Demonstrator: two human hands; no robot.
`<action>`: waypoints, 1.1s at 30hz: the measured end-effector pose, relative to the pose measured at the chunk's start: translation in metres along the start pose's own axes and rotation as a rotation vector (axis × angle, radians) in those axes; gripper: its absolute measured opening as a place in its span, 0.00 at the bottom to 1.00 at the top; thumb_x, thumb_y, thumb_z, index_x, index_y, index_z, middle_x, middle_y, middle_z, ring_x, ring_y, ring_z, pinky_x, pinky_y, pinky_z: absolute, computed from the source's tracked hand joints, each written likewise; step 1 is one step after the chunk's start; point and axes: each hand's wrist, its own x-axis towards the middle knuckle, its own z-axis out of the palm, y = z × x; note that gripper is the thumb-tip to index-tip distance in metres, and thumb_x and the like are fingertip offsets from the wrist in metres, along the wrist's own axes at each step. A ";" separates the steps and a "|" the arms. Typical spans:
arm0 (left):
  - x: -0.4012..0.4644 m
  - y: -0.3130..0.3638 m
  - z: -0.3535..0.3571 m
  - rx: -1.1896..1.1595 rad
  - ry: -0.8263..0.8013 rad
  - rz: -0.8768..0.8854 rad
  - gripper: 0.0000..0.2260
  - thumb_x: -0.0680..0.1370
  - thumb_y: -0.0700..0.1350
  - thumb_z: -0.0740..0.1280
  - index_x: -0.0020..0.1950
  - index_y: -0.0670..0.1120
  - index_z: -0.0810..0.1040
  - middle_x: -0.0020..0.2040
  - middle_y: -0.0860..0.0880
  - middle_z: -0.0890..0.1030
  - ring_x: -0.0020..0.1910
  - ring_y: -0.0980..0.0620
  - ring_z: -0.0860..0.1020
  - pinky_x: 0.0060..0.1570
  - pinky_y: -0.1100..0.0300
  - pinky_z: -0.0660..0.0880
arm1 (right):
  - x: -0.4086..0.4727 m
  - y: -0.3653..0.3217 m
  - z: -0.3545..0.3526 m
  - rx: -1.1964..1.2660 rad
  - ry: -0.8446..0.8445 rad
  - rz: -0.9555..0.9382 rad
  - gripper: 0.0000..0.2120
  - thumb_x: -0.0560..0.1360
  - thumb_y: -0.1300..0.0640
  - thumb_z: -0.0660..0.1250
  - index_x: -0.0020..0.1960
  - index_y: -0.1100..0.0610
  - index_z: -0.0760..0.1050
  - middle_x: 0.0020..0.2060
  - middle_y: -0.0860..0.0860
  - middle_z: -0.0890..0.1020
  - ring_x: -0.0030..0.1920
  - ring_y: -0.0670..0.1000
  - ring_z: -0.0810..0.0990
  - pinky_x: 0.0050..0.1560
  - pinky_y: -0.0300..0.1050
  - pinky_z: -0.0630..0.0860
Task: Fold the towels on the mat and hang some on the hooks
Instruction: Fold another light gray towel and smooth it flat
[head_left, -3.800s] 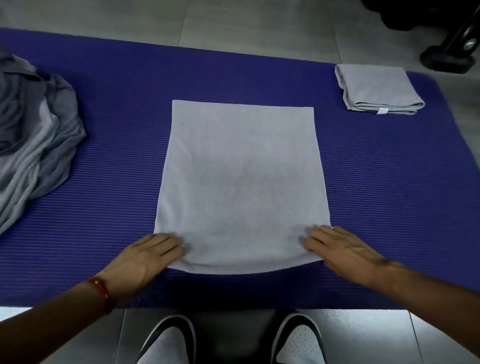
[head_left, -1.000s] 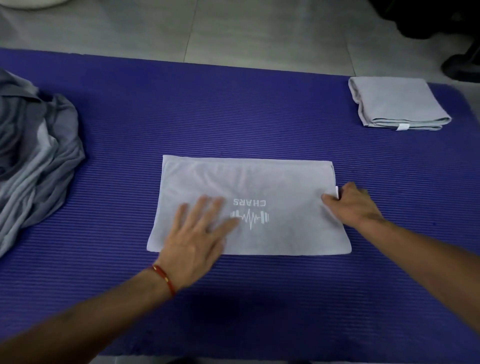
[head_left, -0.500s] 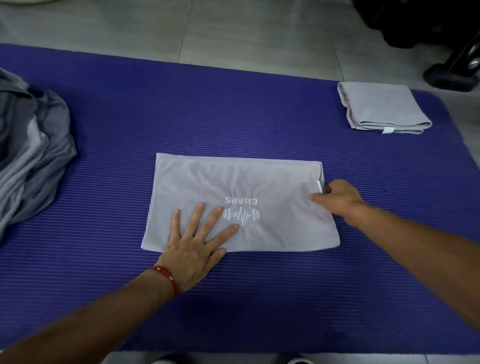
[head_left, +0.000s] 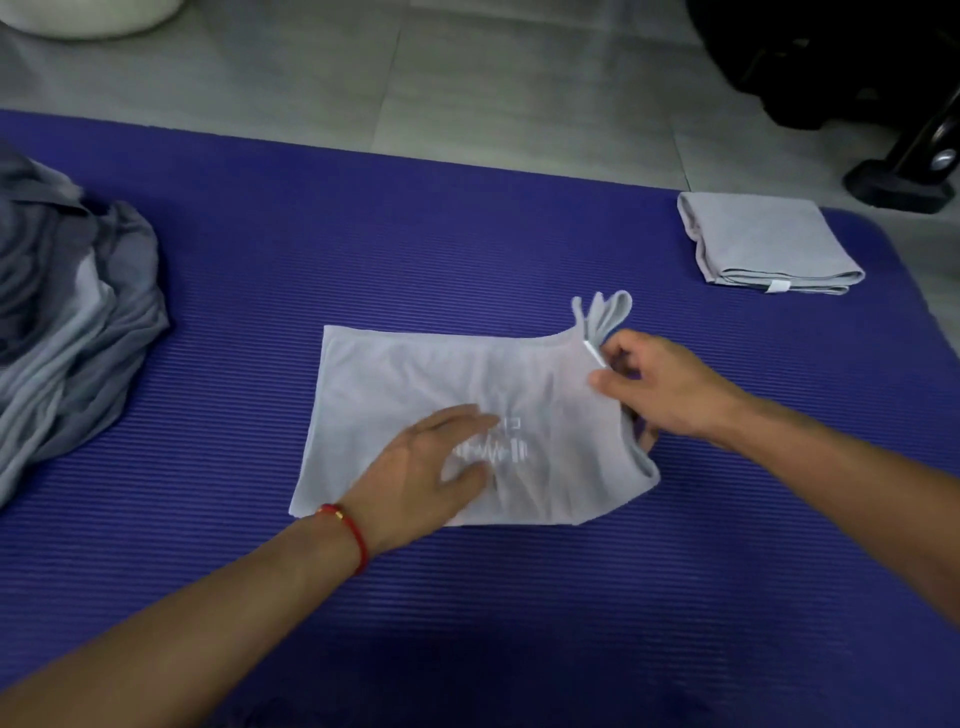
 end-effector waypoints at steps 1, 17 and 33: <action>0.006 0.016 -0.006 -0.203 0.028 -0.069 0.18 0.81 0.56 0.65 0.71 0.61 0.73 0.71 0.58 0.75 0.69 0.61 0.72 0.72 0.55 0.70 | 0.001 -0.019 0.011 0.010 -0.006 -0.030 0.03 0.81 0.55 0.68 0.53 0.54 0.75 0.45 0.52 0.85 0.34 0.56 0.86 0.30 0.53 0.83; 0.006 -0.089 -0.069 -0.181 0.374 -0.396 0.17 0.82 0.44 0.65 0.70 0.55 0.74 0.45 0.53 0.85 0.40 0.61 0.83 0.47 0.61 0.82 | 0.028 -0.017 0.107 -0.911 -0.534 -0.470 0.29 0.86 0.45 0.54 0.82 0.40 0.46 0.82 0.43 0.40 0.81 0.44 0.36 0.81 0.53 0.47; 0.014 -0.097 -0.041 0.259 0.559 -0.469 0.21 0.79 0.46 0.61 0.72 0.54 0.67 0.45 0.45 0.81 0.41 0.40 0.78 0.42 0.46 0.78 | 0.075 -0.020 0.106 -0.854 -0.400 -0.349 0.30 0.85 0.39 0.46 0.81 0.39 0.35 0.78 0.39 0.30 0.79 0.45 0.30 0.80 0.62 0.44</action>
